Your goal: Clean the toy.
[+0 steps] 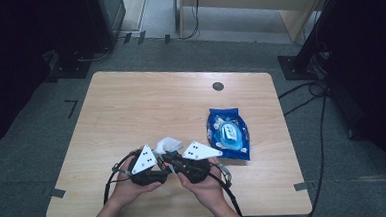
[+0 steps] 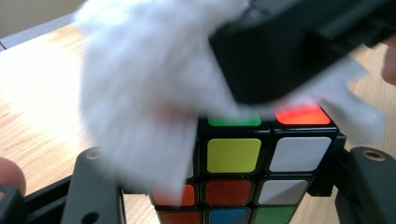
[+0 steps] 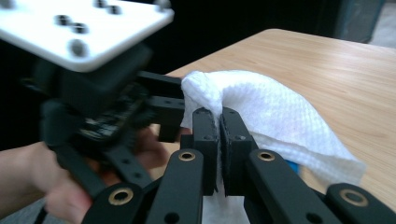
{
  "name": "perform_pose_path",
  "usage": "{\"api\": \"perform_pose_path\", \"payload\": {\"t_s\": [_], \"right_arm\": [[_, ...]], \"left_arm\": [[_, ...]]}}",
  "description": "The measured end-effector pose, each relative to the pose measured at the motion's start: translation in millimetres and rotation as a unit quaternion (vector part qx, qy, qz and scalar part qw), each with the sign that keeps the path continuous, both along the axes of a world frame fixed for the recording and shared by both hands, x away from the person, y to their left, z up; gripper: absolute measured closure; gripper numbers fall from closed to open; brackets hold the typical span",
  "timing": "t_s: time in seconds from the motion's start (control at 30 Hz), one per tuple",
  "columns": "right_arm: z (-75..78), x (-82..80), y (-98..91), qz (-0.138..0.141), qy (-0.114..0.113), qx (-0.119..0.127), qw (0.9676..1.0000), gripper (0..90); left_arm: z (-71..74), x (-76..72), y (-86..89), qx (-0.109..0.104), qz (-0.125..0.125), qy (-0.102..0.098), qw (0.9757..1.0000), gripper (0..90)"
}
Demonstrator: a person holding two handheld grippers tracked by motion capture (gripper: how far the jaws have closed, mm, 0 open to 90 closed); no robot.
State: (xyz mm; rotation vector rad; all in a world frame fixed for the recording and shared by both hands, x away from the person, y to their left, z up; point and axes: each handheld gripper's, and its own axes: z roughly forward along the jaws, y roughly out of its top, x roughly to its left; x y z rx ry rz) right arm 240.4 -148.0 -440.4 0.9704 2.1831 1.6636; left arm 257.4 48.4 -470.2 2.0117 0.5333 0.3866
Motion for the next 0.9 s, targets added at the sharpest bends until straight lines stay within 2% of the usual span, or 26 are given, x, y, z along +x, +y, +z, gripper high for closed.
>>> {"api": "perform_pose_path", "payload": {"t_s": [0.2, 0.3, 0.33, 0.5, 0.6, 0.7, 0.8, 0.83, 0.9], "right_arm": [[-3.9, 11.3, -19.1, -0.041, 0.001, -0.009, 0.9991, 87.9], [-7.2, 17.9, -27.7, -0.072, 0.005, -0.029, 0.997, 88.0], [-9.1, 19.6, -30.4, -0.076, 0.007, -0.029, 0.9966, 88.1], [-14.5, 26.1, -43.1, -0.102, 0.014, -0.025, 0.9944, 88.0], [-16.9, 27.9, -44.5, -0.108, 0.012, -0.034, 0.9935, 88.0], [-21.4, 30.5, -45.4, -0.116, 0.011, -0.045, 0.9922, 88.0], [-28.3, 34.3, -47.7, -0.136, 0.013, -0.054, 0.9892, 86.8], [-30.0, 35.2, -48.7, -0.142, 0.015, -0.053, 0.9883, 84.0], [-32.6, 37.3, -50.4, -0.151, 0.002, -0.053, 0.9871, 73.9]], "left_arm": [[0.3, 0.1, 0.4, 0.0, -0.002, -0.001, 1.0, 34.0], [2.8, 1.2, 4.1, -0.014, -0.002, -0.002, 0.9999, 34.0], [4.1, 1.9, 5.8, -0.018, 0.001, -0.003, 0.9998, 34.0], [2.1, 10.0, 18.0, -0.021, 0.039, 0.002, 0.999, 34.0], [1.8, 14.5, 24.3, -0.025, 0.062, 0.003, 0.9978, 34.0], [0.0, 19.1, 30.4, -0.028, 0.096, 0.003, 0.995, 33.9], [-4.3, 24.3, 36.7, -0.03, 0.131, 0.008, 0.9909, 33.9], [-5.2, 25.3, 37.7, -0.028, 0.137, 0.008, 0.9901, 34.0], [-7.3, 26.8, 38.9, -0.026, 0.151, 0.008, 0.9881, 34.0]]}}
